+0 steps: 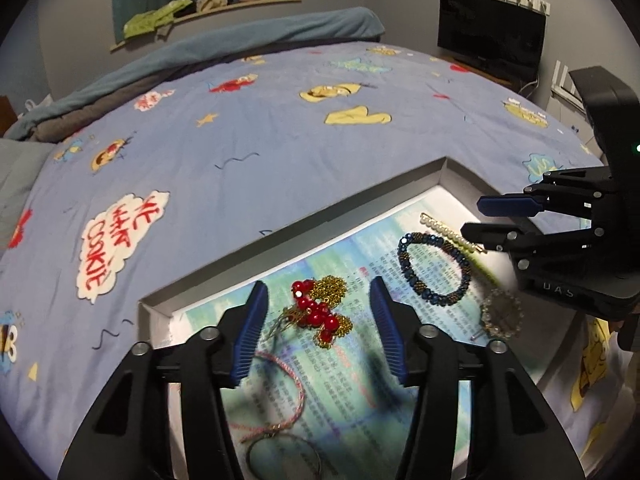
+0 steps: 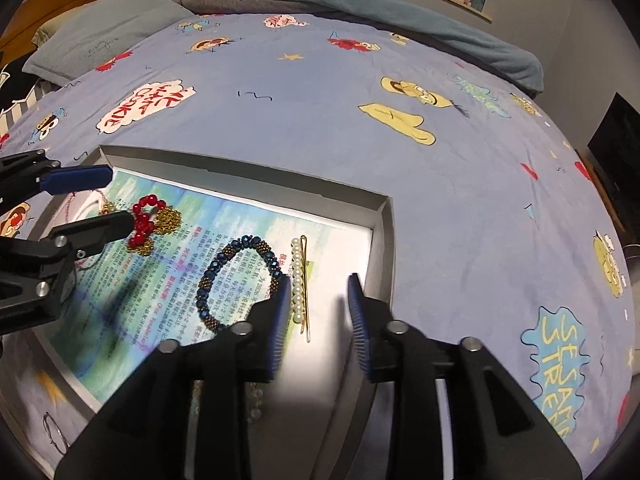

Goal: Organize jewelry
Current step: 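Open both tools to release the chain and pin in the box, then withdraw both open tools from the box back to the remaining jewelry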

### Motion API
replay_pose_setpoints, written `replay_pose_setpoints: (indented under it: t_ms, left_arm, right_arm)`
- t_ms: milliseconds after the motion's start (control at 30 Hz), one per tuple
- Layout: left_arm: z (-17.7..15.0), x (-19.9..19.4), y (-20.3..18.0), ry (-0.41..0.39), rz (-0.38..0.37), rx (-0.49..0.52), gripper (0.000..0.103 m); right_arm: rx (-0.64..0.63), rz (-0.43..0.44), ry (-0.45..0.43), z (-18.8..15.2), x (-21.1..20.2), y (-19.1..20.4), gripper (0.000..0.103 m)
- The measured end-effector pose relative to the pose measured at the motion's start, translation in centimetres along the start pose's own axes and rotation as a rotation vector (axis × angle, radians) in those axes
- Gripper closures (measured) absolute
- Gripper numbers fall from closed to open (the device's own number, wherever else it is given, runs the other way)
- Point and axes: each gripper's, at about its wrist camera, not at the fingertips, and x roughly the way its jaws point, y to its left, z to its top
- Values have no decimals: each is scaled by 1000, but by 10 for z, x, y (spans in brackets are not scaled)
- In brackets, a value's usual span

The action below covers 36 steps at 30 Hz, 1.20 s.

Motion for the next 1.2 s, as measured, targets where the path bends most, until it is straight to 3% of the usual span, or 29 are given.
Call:
replay_pose_setpoints:
  t_ms: [133, 267, 400, 567, 767, 1000, 1200]
  left_arm:
    - [-2, -20, 3, -41, 11, -20, 32]
    - [-6, -37, 6, -67, 26, -44, 25]
    - [-15, -59, 12, -108, 51, -78, 15]
    - [-30, -80, 16, -136, 71, -107, 11]
    - [-45, -100, 4, -160, 129, -49, 10]
    - [-71, -118, -8, -175, 126, -27, 10]
    - [-86, -137, -21, -193, 104, -5, 10]
  right_arm:
    - [8, 5, -25, -4, -15, 0, 51]
    - [40, 12, -72, -9, -38, -2, 24]
    - [92, 16, -136, -19, -64, -8, 6]
    - [153, 45, -166, -37, -83, -14, 5]
    - [187, 79, -197, -58, -100, -14, 5]
    - [240, 124, -232, -84, -117, -9, 5]
    - [213, 119, -274, -103, -132, 5, 5]
